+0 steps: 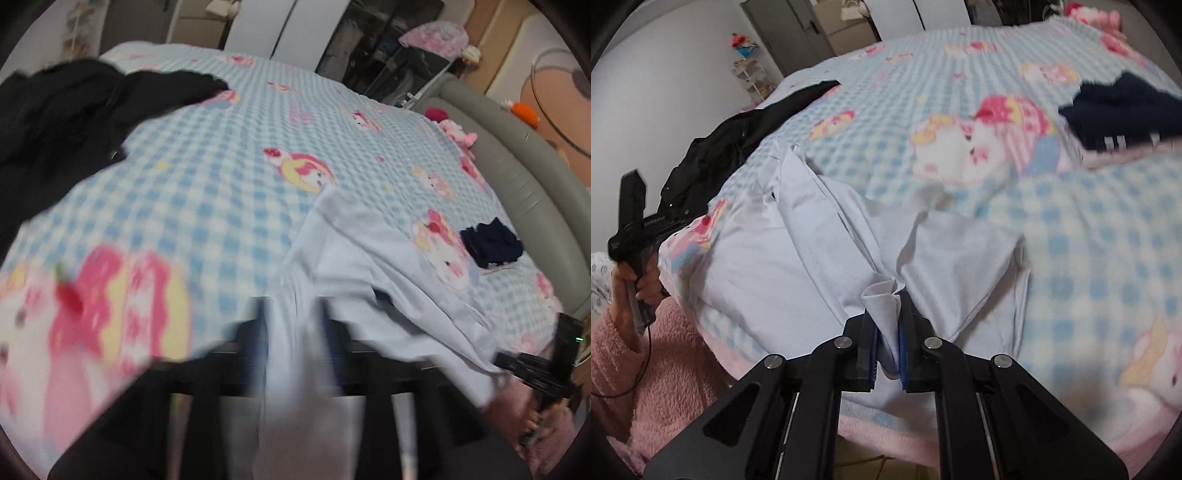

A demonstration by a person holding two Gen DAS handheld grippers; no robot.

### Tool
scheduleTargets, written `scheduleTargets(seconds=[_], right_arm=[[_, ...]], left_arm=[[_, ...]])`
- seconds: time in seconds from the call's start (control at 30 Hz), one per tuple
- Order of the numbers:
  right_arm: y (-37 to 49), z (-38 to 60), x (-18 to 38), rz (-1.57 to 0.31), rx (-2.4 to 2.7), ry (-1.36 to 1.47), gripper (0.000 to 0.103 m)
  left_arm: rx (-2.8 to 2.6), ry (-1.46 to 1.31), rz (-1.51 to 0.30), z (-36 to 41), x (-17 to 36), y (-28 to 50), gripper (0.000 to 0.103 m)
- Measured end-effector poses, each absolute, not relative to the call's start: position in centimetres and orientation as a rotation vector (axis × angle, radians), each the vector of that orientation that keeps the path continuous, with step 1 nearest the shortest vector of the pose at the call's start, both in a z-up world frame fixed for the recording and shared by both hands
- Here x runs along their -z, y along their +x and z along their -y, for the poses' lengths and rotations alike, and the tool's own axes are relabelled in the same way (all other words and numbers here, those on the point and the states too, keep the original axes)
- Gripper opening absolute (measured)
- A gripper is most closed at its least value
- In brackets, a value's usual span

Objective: Fold clothes

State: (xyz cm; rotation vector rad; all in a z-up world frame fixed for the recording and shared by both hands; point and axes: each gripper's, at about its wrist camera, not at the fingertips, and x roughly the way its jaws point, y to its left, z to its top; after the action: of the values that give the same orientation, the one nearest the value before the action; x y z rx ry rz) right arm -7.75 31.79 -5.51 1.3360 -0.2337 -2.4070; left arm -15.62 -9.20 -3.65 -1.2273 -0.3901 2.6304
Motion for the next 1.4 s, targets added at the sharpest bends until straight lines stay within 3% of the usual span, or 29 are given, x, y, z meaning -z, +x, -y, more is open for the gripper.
scheduleTargets(seconds=[0.27, 0.33, 0.37, 0.5, 0.67, 0.77, 0.87, 0.93, 1.03, 1.1, 1.17, 1.27, 1.4], right_arm=[[-8.3, -31.5, 3.9, 0.216, 2.444, 1.335, 0.008], [-8.6, -31.4, 4.2, 0.215, 2.443, 1.361, 0.008], [-8.7, -31.3, 4.4, 0.209, 2.448, 1.372, 0.008], [-9.1, -31.3, 4.8, 0.255, 2.483, 1.397, 0.008], [-7.6, -31.1, 1.9, 0.228, 2.568, 1.301, 0.008], [-5.3, -31.0, 0.2, 0.183, 2.615, 1.229, 0.008], [-4.0, -31.4, 2.3, 0.164, 2.618, 1.304, 0.008], [-3.8, -31.7, 5.2, 0.219, 2.565, 1.435, 0.008], [-3.3, -32.0, 6.5, 0.288, 2.549, 1.479, 0.009], [-3.0, -32.2, 6.5, 0.311, 2.558, 1.482, 0.015], [-2.8, -32.5, 5.3, 0.284, 2.593, 1.465, 0.022], [-2.4, -34.0, 3.4, 0.296, 2.655, 1.426, 0.025], [-3.6, -35.7, 1.3, 0.464, 2.654, 1.332, 0.026]], left_arm=[[-2.448, -1.345, 0.320, 5.1, 6.8, -26.0, 0.065], [-2.425, -1.354, 0.322, 4.1, 7.4, -26.8, 0.033], [-2.427, -1.351, 0.319, 3.7, 7.4, -26.8, 0.004], [-2.533, -1.253, 0.235, 3.4, 5.6, -24.0, 0.005], [-2.673, -1.019, 0.138, 5.4, -0.2, -15.3, 0.005], [-2.704, -0.959, 0.163, 6.7, -1.5, -9.5, 0.005], [-2.679, -1.032, 0.239, 7.9, 0.2, -6.7, 0.006], [-2.665, -1.097, 0.320, 8.8, 1.4, -6.2, 0.011], [-2.638, -1.193, 0.442, 10.1, 3.2, -5.5, 0.026], [-2.623, -1.233, 0.535, 11.1, 4.1, -4.9, 0.035], [-2.658, -1.096, 0.725, 13.1, 2.7, -3.7, 0.050], [-2.624, -1.033, 0.889, 15.1, 1.9, -4.4, 0.051], [-2.614, -1.119, 0.773, 13.7, 1.4, -7.1, 0.051]])
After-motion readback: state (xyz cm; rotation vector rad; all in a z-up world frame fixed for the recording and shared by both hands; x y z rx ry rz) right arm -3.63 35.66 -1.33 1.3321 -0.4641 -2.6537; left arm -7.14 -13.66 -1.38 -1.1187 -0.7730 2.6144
